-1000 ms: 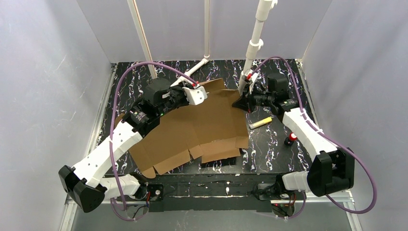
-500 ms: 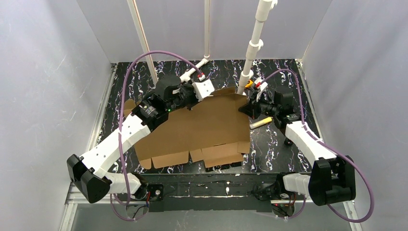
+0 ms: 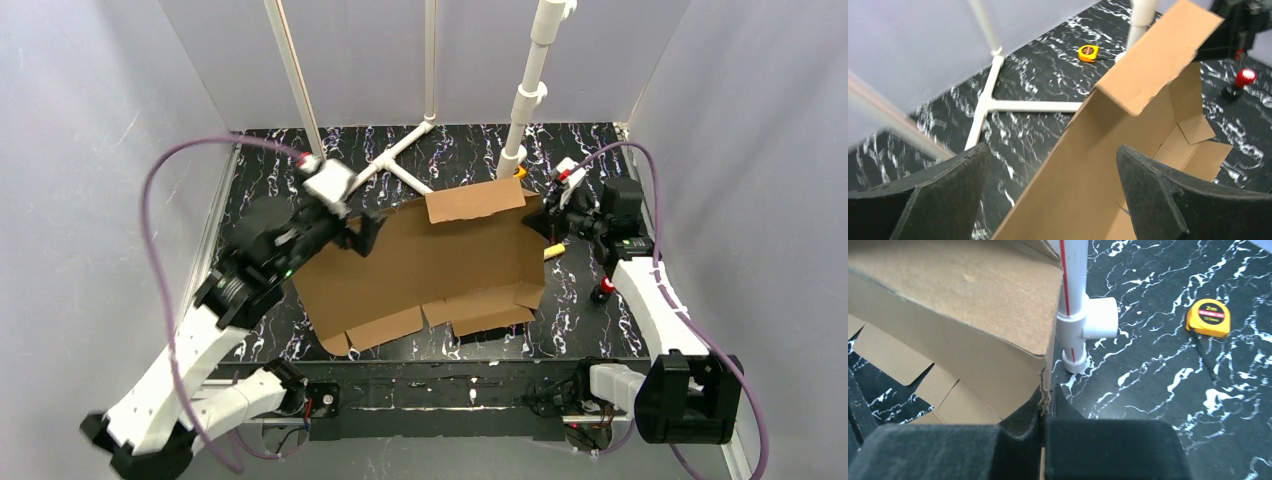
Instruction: Fold the paper box
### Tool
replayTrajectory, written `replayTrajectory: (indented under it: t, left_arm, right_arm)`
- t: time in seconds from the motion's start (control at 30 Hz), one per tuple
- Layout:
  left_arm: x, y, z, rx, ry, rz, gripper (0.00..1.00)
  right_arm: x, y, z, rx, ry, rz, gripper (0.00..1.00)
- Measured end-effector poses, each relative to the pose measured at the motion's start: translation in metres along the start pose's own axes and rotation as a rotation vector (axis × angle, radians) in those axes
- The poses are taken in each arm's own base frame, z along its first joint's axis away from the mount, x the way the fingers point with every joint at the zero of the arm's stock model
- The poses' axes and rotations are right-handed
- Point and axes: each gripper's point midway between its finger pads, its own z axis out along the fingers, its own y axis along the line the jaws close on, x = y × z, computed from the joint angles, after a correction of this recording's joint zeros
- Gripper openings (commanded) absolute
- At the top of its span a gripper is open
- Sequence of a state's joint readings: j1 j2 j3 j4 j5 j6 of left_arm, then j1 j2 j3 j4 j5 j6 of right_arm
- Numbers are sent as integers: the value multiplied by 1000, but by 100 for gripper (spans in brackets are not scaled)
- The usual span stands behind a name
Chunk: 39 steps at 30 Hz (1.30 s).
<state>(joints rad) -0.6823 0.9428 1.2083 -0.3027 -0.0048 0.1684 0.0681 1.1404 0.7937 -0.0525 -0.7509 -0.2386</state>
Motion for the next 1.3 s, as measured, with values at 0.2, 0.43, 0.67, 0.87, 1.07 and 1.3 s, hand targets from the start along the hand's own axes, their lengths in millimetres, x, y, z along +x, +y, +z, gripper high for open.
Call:
replayTrajectory:
  t: [0.2, 0.43, 0.67, 0.87, 1.07, 1.3]
  left_arm:
    - [49, 32, -69, -219, -90, -242, 98]
    - [121, 26, -82, -308, -105, -502, 98]
    - [134, 28, -107, -385, -102, -604, 98]
    - [144, 33, -117, -448, 5, -627, 98]
    - [174, 18, -111, -441, 155, -708, 98]
    - [201, 17, -93, -458, 203, -729, 98]
  right_arm:
    - [-5, 5, -18, -35, -4, -55, 1]
    - [-2, 3, -22, -28, 1, 2, 1]
    - [2, -6, -27, 24, 3, 78, 1]
    - [1, -12, -32, 42, -7, 108, 1]
    - [1, -13, -39, 36, -18, 127, 1]
    - [3, -4, -46, 12, -11, 129, 1]
